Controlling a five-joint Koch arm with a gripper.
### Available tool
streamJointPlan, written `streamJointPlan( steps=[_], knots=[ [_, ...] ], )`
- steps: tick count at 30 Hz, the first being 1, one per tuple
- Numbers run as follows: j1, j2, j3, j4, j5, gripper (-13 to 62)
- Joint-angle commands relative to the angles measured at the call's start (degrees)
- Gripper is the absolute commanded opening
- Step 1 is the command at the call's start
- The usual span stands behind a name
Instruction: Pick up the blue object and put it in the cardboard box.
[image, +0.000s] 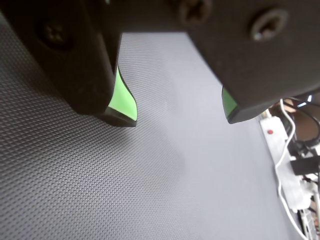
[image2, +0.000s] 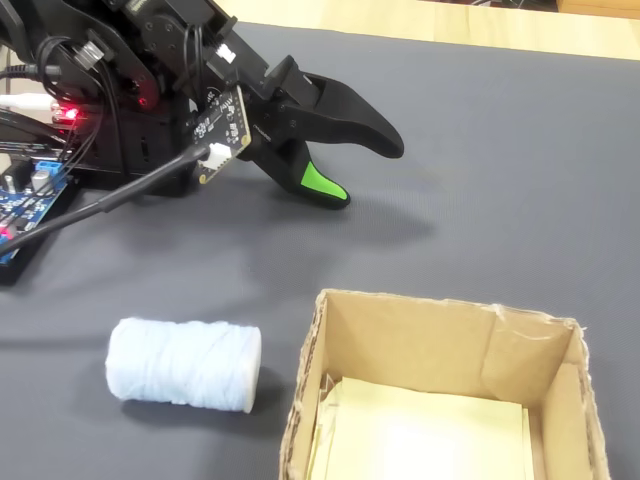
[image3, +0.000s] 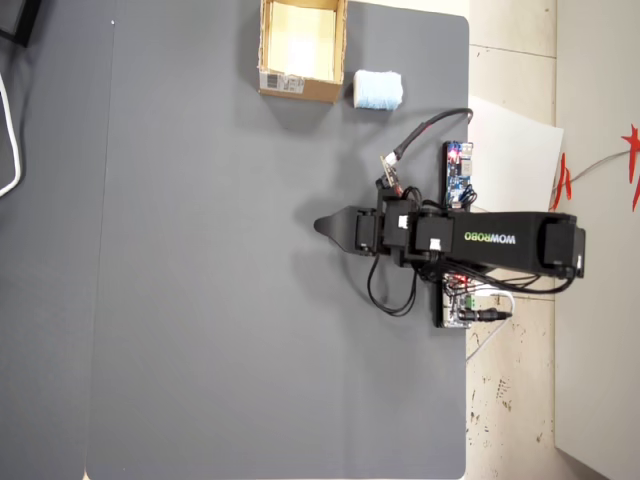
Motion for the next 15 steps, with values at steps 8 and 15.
streamJointPlan(
  steps=[8,15],
  knots=[
    [0.00,5.01,2.11,6.86,0.00,34.0],
    [0.18,5.01,2.11,6.77,-0.09,34.5]
  ],
)
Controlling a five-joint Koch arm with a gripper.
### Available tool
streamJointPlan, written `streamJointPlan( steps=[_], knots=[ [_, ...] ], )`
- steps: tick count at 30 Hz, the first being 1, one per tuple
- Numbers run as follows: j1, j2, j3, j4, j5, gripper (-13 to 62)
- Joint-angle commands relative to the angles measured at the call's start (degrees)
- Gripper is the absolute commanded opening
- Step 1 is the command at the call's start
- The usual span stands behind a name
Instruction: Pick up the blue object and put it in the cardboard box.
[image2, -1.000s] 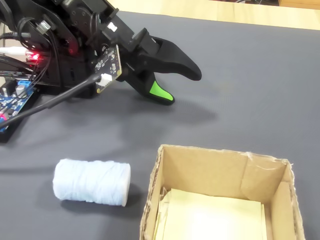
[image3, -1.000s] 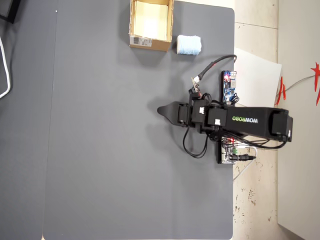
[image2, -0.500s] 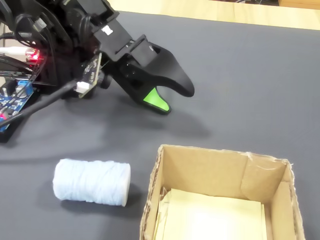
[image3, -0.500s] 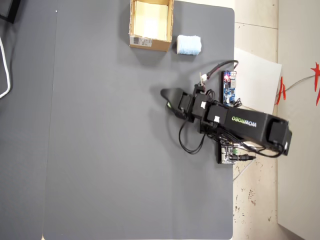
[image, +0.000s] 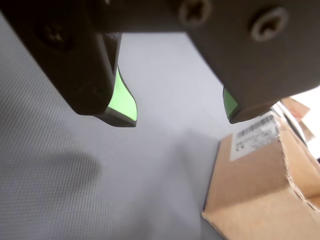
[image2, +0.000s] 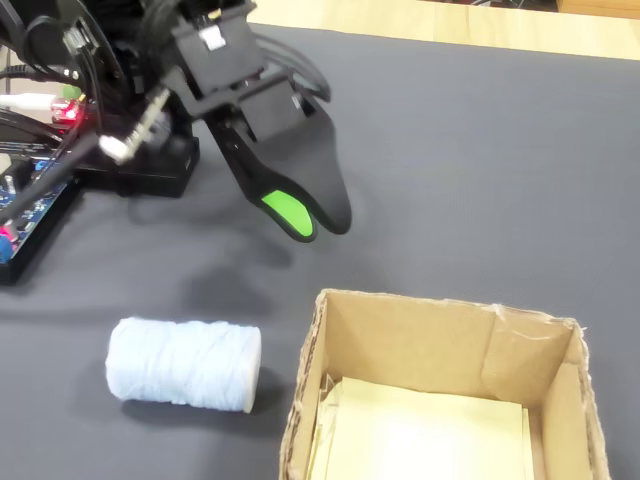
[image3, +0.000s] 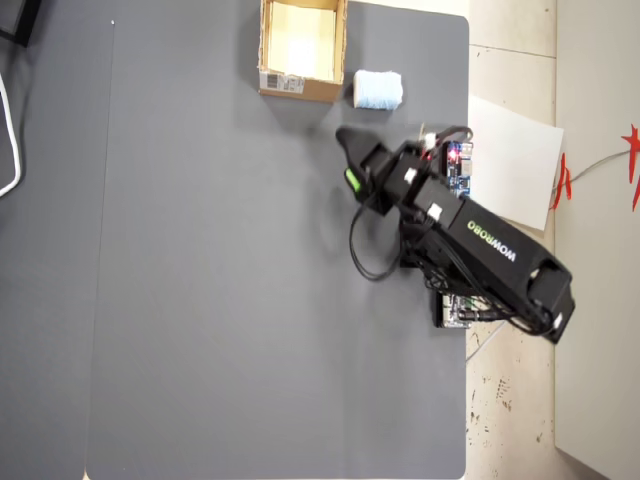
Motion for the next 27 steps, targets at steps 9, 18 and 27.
streamJointPlan(
  steps=[9,18,27],
  knots=[
    [10.90,-10.20,-16.87,10.11,-1.49,33.0],
    [15.91,-19.69,-26.10,15.91,-1.49,33.0],
    [20.04,-27.16,-31.82,18.72,-1.49,33.0]
  ],
)
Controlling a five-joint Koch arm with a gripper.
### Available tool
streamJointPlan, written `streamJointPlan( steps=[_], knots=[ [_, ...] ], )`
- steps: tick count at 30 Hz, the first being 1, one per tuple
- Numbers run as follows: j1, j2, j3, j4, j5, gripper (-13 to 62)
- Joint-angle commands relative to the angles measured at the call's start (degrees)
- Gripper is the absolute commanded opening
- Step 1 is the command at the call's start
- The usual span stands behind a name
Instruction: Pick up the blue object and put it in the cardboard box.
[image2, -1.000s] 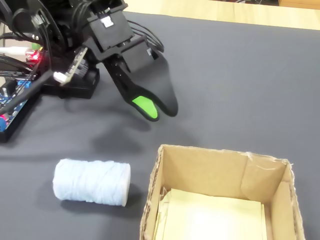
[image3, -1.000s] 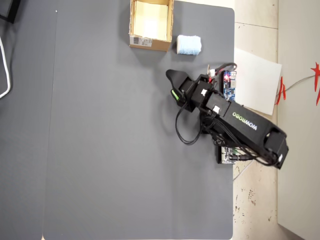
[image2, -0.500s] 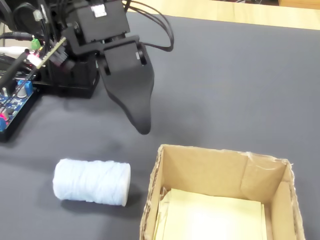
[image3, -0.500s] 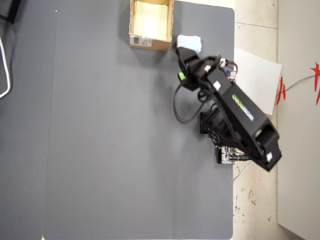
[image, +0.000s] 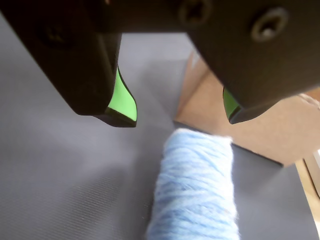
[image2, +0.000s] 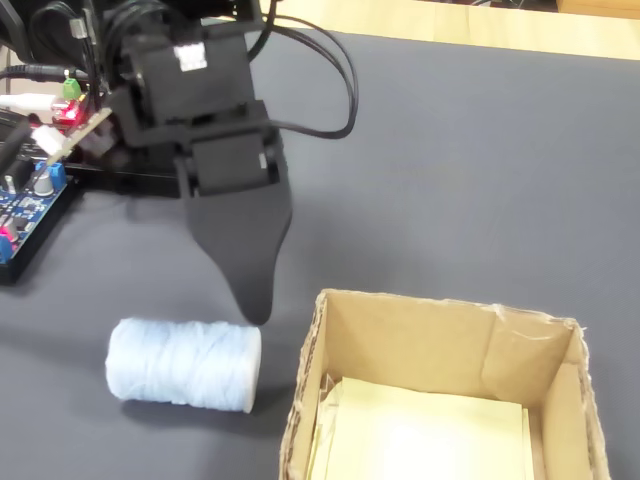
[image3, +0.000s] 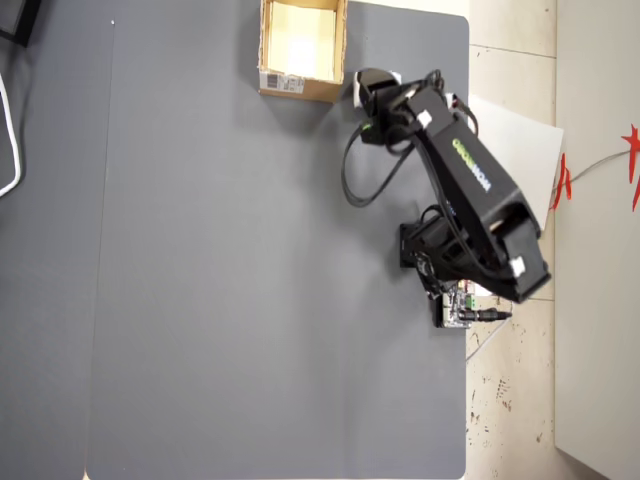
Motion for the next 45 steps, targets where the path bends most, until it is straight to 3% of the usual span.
streamJointPlan(
  steps=[1,18,25,45],
  knots=[
    [1.41,-0.62,-4.75,0.70,-0.18,33.0],
    [6.06,-14.15,-7.38,0.09,-1.67,32.8],
    [6.24,-15.21,-6.33,-2.64,-1.67,21.2],
    [2.37,1.67,5.89,-31.73,5.36,20.0]
  ],
)
